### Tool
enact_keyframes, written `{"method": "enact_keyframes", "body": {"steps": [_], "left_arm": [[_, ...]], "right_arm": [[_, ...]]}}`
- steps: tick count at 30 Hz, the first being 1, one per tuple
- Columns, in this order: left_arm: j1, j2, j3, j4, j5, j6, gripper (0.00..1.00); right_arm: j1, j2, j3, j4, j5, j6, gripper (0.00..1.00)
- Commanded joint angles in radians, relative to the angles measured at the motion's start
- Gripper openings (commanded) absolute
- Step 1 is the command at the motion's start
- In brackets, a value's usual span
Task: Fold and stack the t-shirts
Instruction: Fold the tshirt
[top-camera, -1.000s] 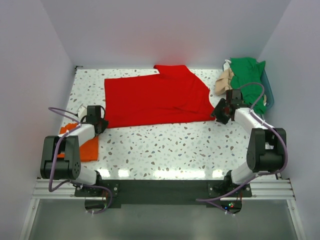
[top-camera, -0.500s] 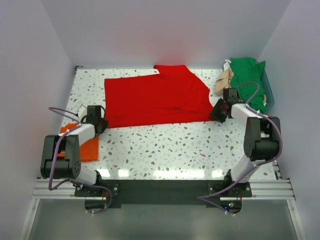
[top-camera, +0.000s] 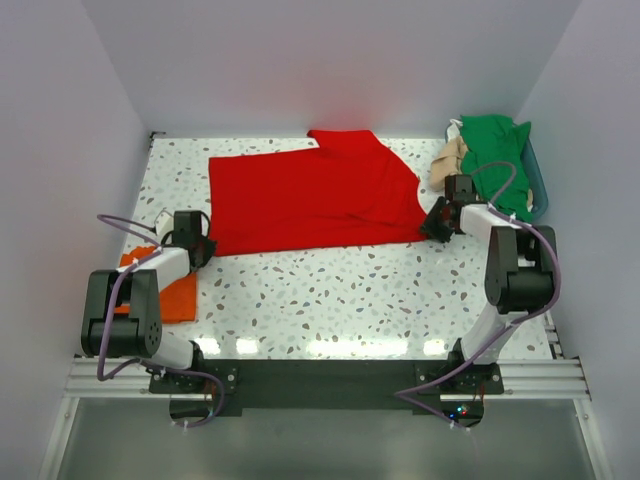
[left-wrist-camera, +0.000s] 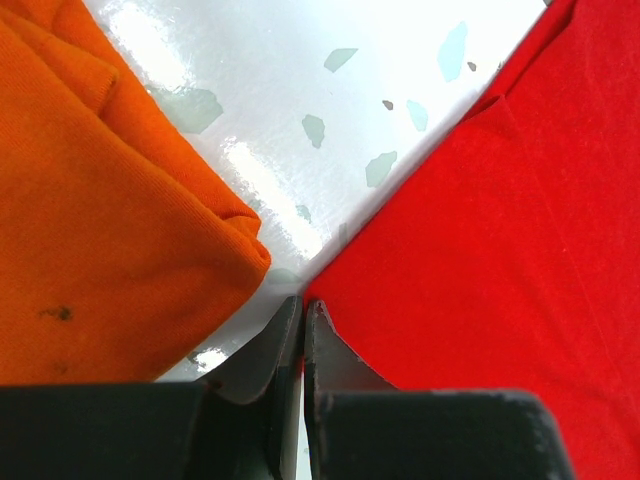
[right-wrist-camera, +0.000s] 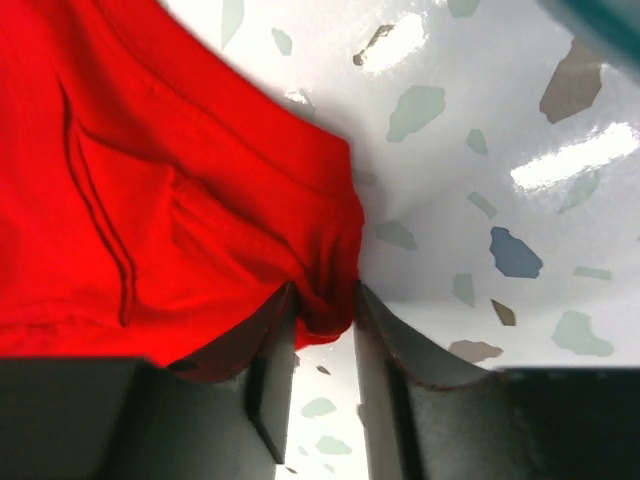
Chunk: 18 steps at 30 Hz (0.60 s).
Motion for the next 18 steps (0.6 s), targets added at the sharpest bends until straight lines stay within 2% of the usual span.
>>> {"method": "enact_keyframes", "body": {"steps": [1, 3, 4, 6, 11, 18], "left_arm": [[0.011, 0.009, -0.012, -0.068, 0.005, 0.031, 0.03], [0.014, 0.006, -0.012, -0.071, 0.003, 0.036, 0.02], [0.015, 0.000, -0.008, -0.071, 0.003, 0.037, 0.00], [0.017, -0.013, -0.008, -0.085, 0.005, 0.041, 0.00], [0.017, -0.088, -0.013, -0.142, -0.018, 0.045, 0.00], [0.018, -0.237, -0.062, -0.229, -0.035, 0.028, 0.00]], "right_arm": [[0.002, 0.039, 0.022, 0.026, 0.015, 0.002, 0.30], [0.001, 0.040, 0.042, 0.015, 0.016, 0.002, 0.19], [0.001, 0.033, 0.052, 0.003, 0.015, 0.002, 0.08], [0.002, 0.013, 0.057, -0.012, 0.015, 0.002, 0.01], [-0.047, -0.082, 0.019, -0.046, -0.025, 0.005, 0.00], [-0.131, -0.300, -0.085, -0.101, -0.090, -0.019, 0.00]]}}
